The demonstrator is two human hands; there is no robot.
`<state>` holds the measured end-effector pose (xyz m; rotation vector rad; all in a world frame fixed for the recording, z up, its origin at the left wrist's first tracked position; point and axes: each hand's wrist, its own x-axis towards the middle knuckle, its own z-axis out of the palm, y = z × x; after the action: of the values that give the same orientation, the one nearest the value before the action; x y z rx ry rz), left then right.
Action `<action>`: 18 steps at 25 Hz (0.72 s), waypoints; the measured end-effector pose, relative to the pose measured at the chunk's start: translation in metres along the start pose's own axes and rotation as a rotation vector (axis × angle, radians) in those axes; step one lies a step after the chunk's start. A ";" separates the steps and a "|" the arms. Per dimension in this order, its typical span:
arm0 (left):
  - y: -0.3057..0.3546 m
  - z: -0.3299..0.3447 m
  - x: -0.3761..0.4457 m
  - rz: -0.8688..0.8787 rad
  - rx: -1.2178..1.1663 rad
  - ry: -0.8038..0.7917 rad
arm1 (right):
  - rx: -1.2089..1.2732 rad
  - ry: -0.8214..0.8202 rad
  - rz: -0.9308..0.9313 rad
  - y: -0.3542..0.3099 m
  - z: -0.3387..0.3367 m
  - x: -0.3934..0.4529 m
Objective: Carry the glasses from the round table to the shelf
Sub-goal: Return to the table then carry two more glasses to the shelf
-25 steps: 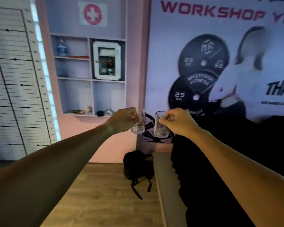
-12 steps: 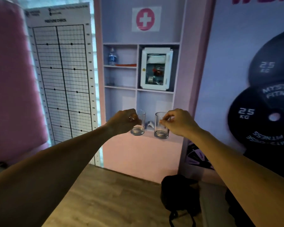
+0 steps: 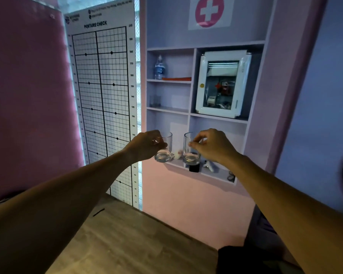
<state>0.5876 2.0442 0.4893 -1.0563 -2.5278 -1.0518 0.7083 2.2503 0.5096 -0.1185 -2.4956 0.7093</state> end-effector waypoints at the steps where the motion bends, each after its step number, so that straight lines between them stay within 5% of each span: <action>1: -0.007 0.003 0.015 -0.001 0.008 0.005 | 0.001 -0.008 -0.011 0.007 0.008 0.018; 18: -0.161 0.004 0.297 0.025 0.070 0.029 | 0.041 0.042 -0.059 0.081 0.129 0.323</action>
<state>0.2625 2.1288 0.5286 -1.0439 -2.5021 -0.9576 0.3611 2.3317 0.5291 -0.0440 -2.4325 0.7251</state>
